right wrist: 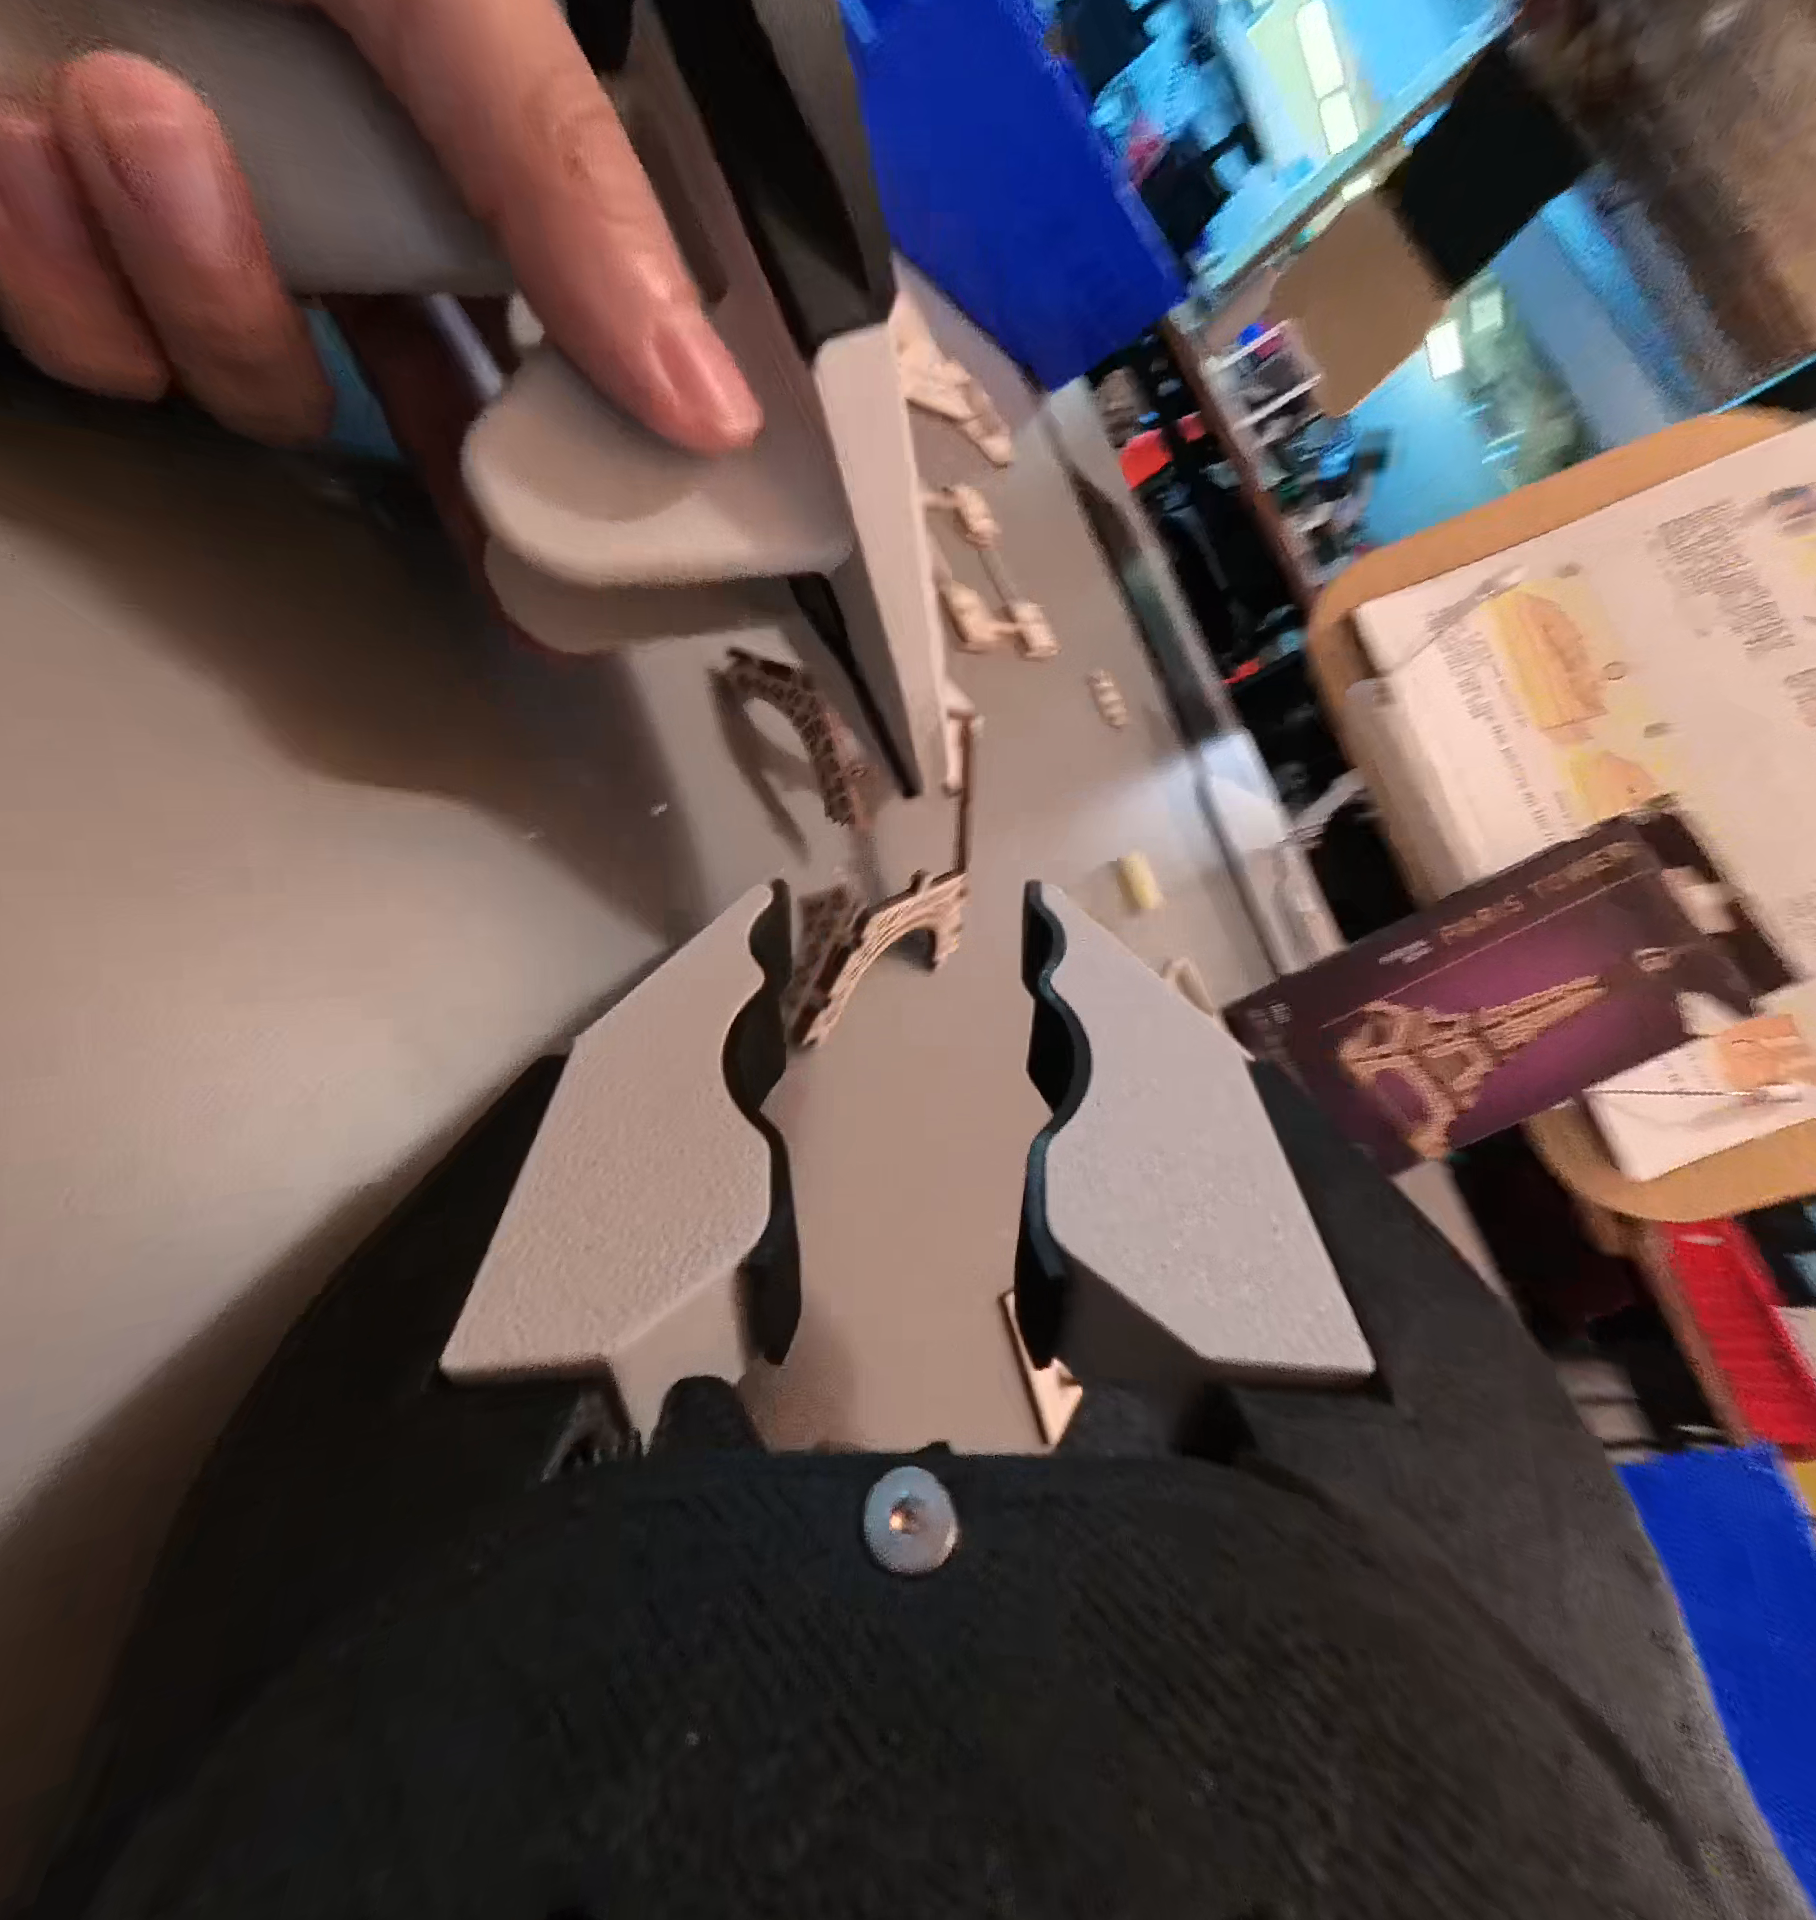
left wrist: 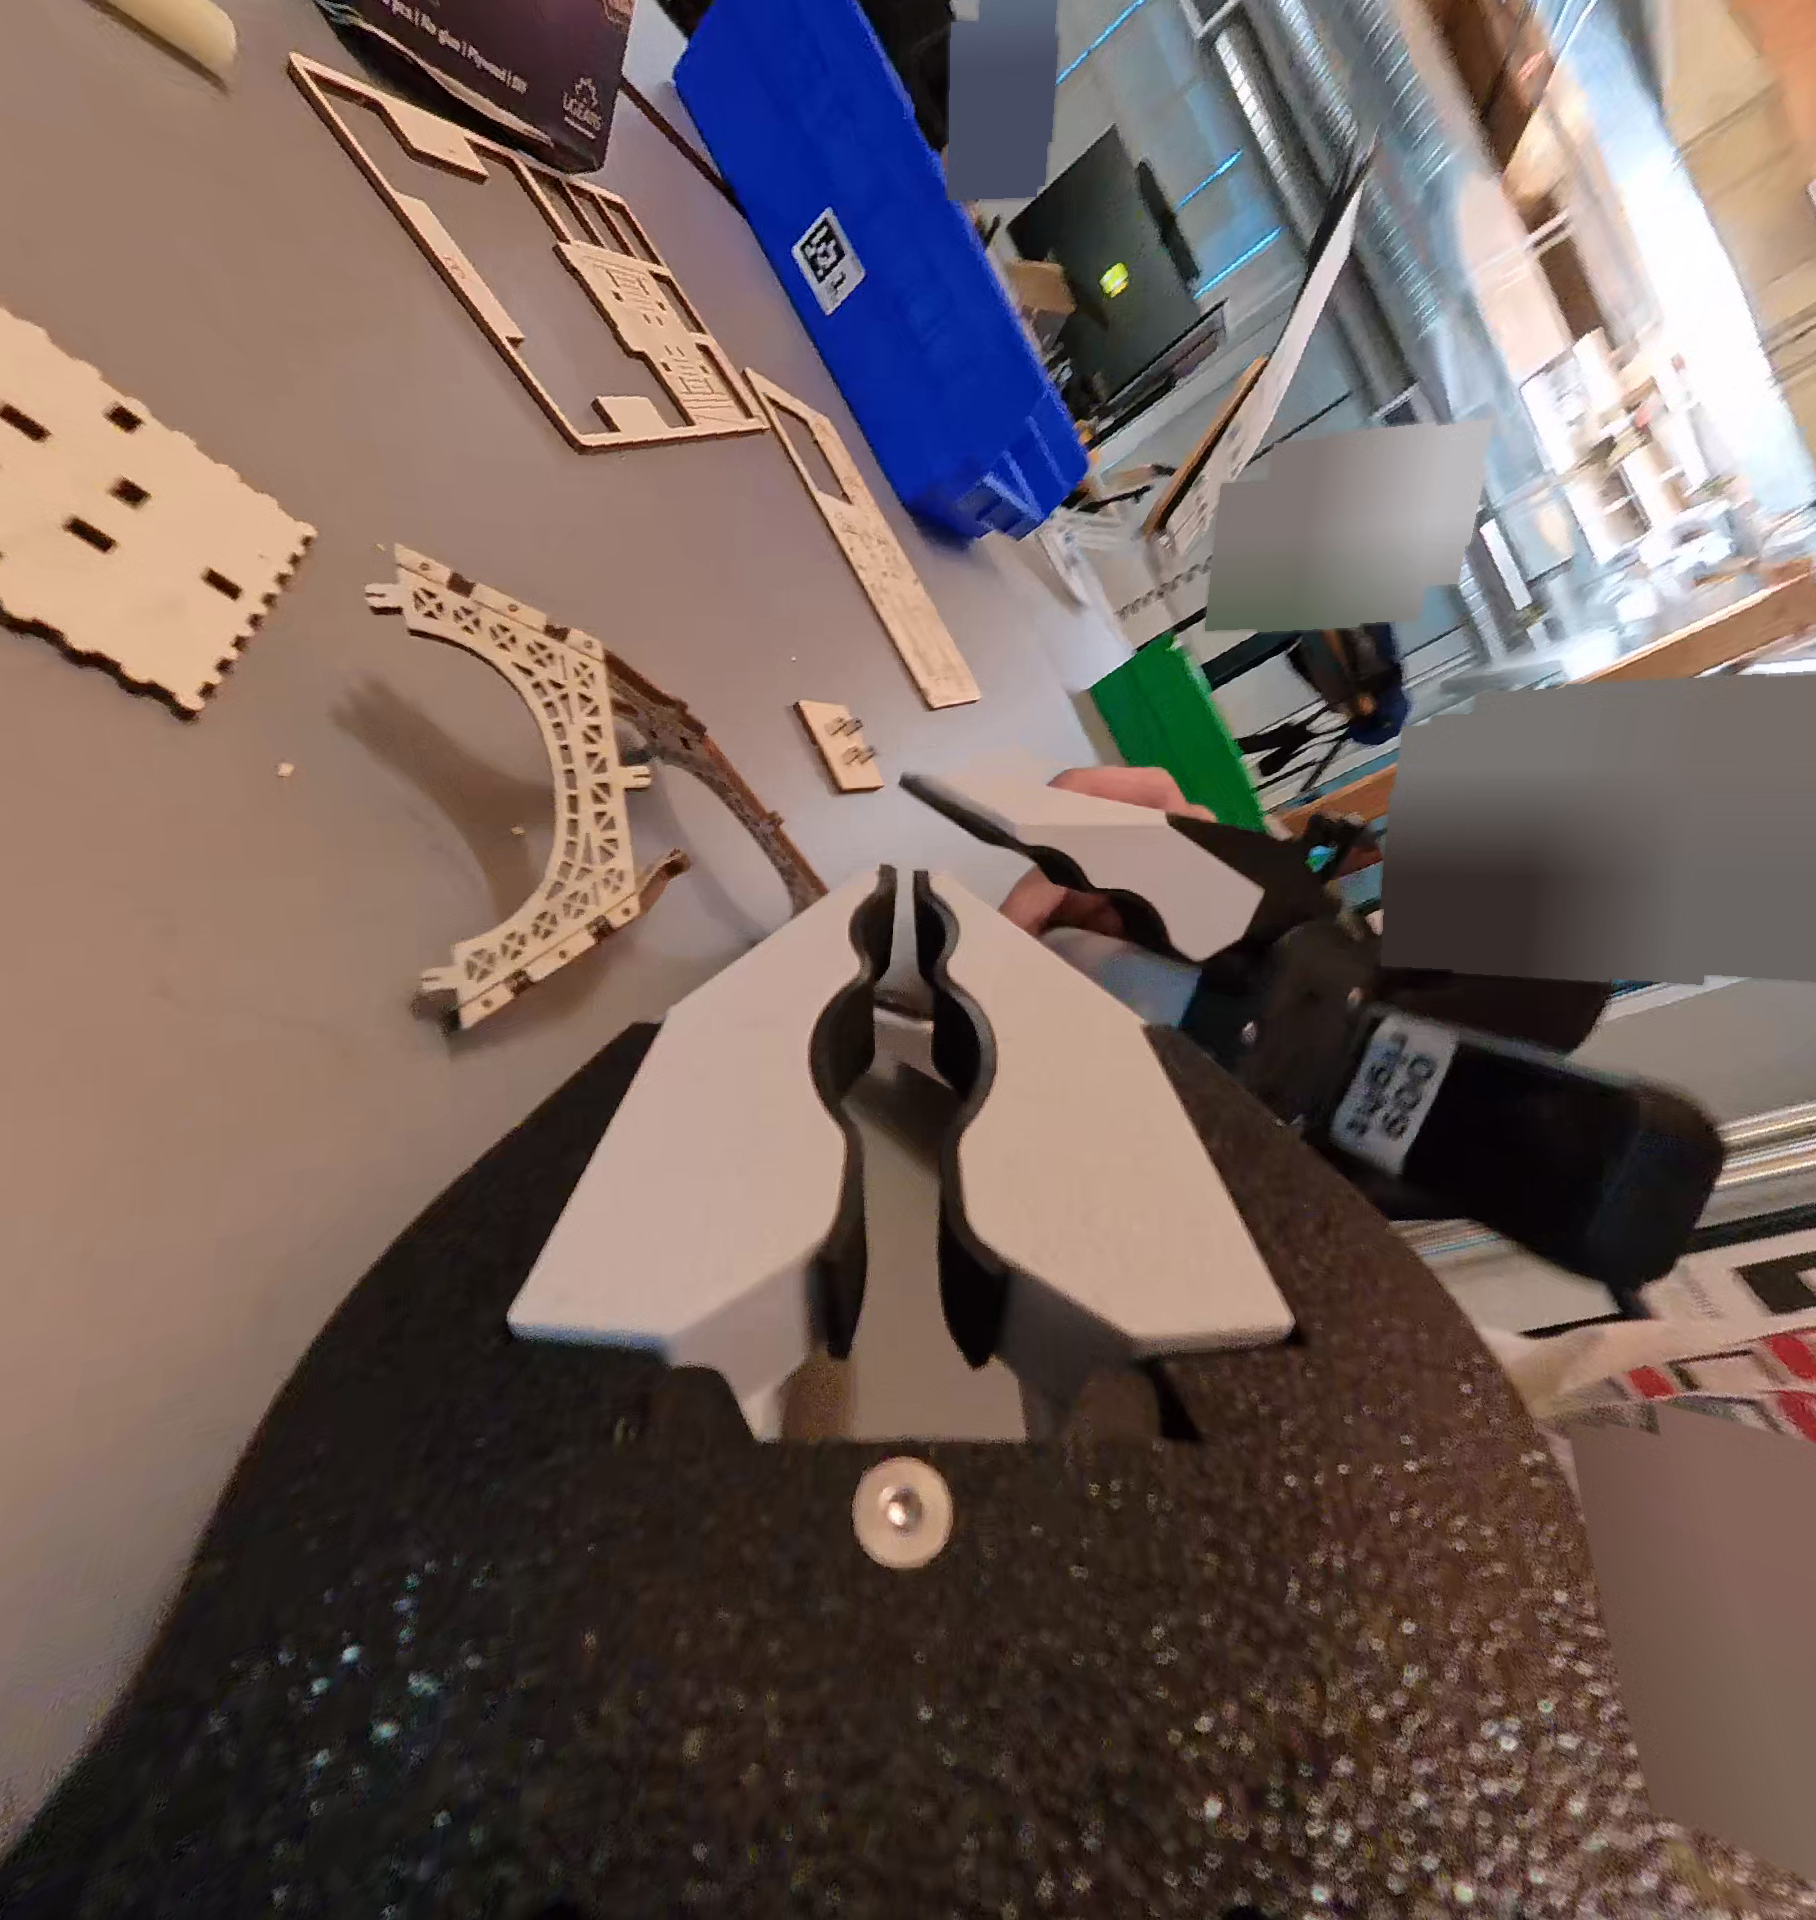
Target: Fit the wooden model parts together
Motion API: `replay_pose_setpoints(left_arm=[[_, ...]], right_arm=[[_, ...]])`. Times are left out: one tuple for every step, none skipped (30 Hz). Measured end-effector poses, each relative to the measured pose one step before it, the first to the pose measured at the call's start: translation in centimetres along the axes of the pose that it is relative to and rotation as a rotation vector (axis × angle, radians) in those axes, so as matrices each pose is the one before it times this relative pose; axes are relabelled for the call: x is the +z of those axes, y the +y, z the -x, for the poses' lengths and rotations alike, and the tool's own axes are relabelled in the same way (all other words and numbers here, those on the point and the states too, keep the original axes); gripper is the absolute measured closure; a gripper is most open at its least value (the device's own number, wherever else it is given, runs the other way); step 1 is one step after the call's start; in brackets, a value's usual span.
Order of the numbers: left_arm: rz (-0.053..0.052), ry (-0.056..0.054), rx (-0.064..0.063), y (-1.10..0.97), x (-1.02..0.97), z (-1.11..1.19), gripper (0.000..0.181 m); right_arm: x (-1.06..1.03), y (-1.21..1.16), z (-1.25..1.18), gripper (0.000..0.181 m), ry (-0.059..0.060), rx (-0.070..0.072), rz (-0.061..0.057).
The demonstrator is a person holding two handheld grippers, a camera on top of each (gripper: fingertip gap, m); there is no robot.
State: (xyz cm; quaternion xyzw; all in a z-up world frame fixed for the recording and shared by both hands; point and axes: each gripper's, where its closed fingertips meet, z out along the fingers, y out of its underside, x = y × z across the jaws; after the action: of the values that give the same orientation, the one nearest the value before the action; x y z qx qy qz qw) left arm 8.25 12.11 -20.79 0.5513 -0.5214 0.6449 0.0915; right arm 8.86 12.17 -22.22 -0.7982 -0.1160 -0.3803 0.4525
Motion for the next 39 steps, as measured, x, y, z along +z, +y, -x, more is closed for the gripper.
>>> replay_pose_setpoints(left_arm=[[0.0088,-0.0149,0.0319,0.026,-0.183,0.061,0.18],[0.0058,-0.0005,0.0351,-0.048,-0.209,-0.163,0.18],[0.0093,0.002,0.0416,-0.035,-0.206,-0.2,0.18],[0.0156,0.0029,0.0475,0.026,-0.177,-0.228,0.18],[0.0217,0.0066,0.0527,0.096,-0.12,-0.282,0.18],[0.0316,0.0008,0.0565,0.212,-0.061,-0.196,0.18],[0.0434,-0.015,0.0606,0.366,-0.002,0.046,0.18],[0.052,-0.0258,0.0642,0.487,0.024,0.206,0.18],[0.0577,-0.0321,0.0696,0.584,0.057,0.313,0.179],[0.0585,-0.0403,0.0691,0.628,0.087,0.45,0.175],[0.0478,-0.0393,0.0608,0.546,0.119,0.447,0.17],[0.0335,-0.0209,0.0501,0.4,0.154,0.175,0.17],[0.0238,-0.0039,0.0348,0.282,0.171,-0.095,0.169],[0.0143,0.0012,0.0251,0.143,0.184,-0.192,0.167],[0.0123,-0.0024,0.0241,0.105,0.191,-0.141,0.166],[0.0141,-0.0098,0.024,0.124,0.19,-0.055,0.166],[0.0176,-0.0215,0.0142,0.18,0.201,0.146,0.164],[0.0177,-0.0276,0.0011,0.198,0.202,0.307,0.164],[0.0128,-0.028,-0.0111,0.113,0.166,0.395,0.165],[0.0024,-0.0184,-0.019,-0.04,0.134,0.305,0.166],[-0.0065,-0.0014,-0.0224,-0.171,0.093,0.107,0.166],[-0.0062,0.0059,-0.0237,-0.159,0.078,0.044,0.168],[0.0024,0.0053,-0.0205,0.008,0.078,0.084,0.168],[0.0077,0.0015,-0.0142,0.09,0.072,0.121,0.168],[0.0042,0.0043,-0.0074,0.054,0.044,0.029,0.169],[0.0012,0.0045,-0.0012,0.014,0.012,-0.027,0.17],[0.0,0.001,0.0015,-0.006,0.012,-0.018,0.171],[-0.0007,-0.0022,0.0024,-0.018,0.013,0.002,0.171],[0.0007,-0.0039,0.0025,-0.002,0.025,0.021,0.171],[-0.0009,-0.0032,0.003,-0.049,0.035,0.009,0.171],[-0.0055,0.0024,0.0044,-0.128,0.044,-0.085,0.171],[-0.0095,0.0097,0.0058,-0.202,0.026,-0.22,0.172],[-0.007,0.0077,0.0018,-0.142,0.033,-0.185,0.172],[0.0001,-0.0039,-0.0046,-0.025,0.043,0.042,0.172],[0.0095,-0.0116,-0.006,0.132,0.072,0.195,0.172],[0.0097,-0.007,-0.0044,0.139,0.067,0.133,0.173],[0.0039,0.002,0.0006,0.039,0.041,-0.03,0.174],[-0.0006,0.0026,0.0032,-0.016,0.011,-0.059,0.174],[-0.0012,-0.0017,0.0024,-0.018,-0.013,0.01,0.174]], right_arm=[[-0.3,0.477,0.655,0.138,-0.0717,0.0358,0.0172],[-0.305,0.46,0.403,0.138,-0.058,0.047,0.0167],[-0.285,0.217,0.099,0.138,-0.0394,0.0475,0.0032],[-0.181,0.032,0.025,0.139,-0.0353,0.0467,-0.0035],[-0.034,0.023,-0.085,0.139,-0.0304,0.048,-0.0006],[0.119,0.156,-0.131,0.139,-0.027,0.0439,0.0096],[0.216,0.3,0.075,0.139,-0.0401,0.035,0.0206],[0.277,0.403,0.078,0.138,-0.041,0.0281,0.0263],[0.309,0.423,0.055,0.138,-0.0407,0.0246,0.0278],[0.218,0.182,0.152,0.138,-0.0516,0.0268,0.013],[0.14,0.094,0.09,0.138,-0.0529,0.0294,0.0068],[0.111,0.09,-0.014,0.138,-0.0486,0.028,0.005],[0.108,0.093,-0.024,0.137,-0.0444,0.0252,0.0056],[0.105,0.046,-0.008,0.136,-0.0408,0.0174,0.005],[0.128,0.014,-0.063,0.134,-0.0307,0.0134,0.0048],[0.093,-0.079,-0.081,0.132,-0.0203,0.0062,0.0001],[0.073,-0.092,0.08,0.132,-0.0216,-0.0049,-0.0015],[0.088,-0.102,0.029,0.133,-0.0165,-0.0101,-0.0011],[0.085,-0.078,-0.084,0.137,-0.0078,-0.0071,-0.0001],[0.08,-0.097,-0.007,0.139,-0.0133,-0.0027,-0.0011],[0.058,-0.106,0.144,0.142,-0.0246,0.0004,-0.0023],[0.029,-0.095,0.156,0.15,-0.0278,0.0008,-0.003],[0.006,-0.115,0.039,0.158,-0.0213,0.001,-0.004],[0.007,-0.085,-0.008,0.161,-0.017,0.003,-0.0029],[-0.021,-0.064,-0.01,0.164,-0.0145,0.0035,-0.0031],[-0.016,-0.049,0.008,0.164,-0.0124,0.0031,-0.0028],[-0.017,-0.029,-0.002,0.164,-0.0081,0.0004,-0.0015],[-0.006,-0.016,0.055,0.164,-0.0091,0.001,-0.001],[0.009,0.008,0.165,0.166,-0.0134,0.0004,0.0009],[0.036,0.039,0.013,0.168,-0.0009,-0.0004,0.0035],[0.059,0.061,-0.155,0.171,0.0118,0.001,0.0054],[0.056,0.061,-0.086,0.171,0.0081,-0.0002,0.0046],[-0.014,-0.021,-0.074,0.171,0.0067,-0.0009,-0.0013],[-0.013,-0.016,-0.163,0.171,0.0115,0.0034,-0.0012],[0.02,0.029,-0.143,0.17,0.0079,0.0053,0.002],[0.036,0.045,-0.117,0.17,0.0068,0.0034,0.0038],[0.017,0.007,-0.008,0.17,0.0019,-0.0011,0.0005],[0.001,-0.008,-0.005,0.17,0.002,-0.0024,0.0001],[0.009,0.001,0.018,0.17,0.0011,-0.0021,0.0002]])
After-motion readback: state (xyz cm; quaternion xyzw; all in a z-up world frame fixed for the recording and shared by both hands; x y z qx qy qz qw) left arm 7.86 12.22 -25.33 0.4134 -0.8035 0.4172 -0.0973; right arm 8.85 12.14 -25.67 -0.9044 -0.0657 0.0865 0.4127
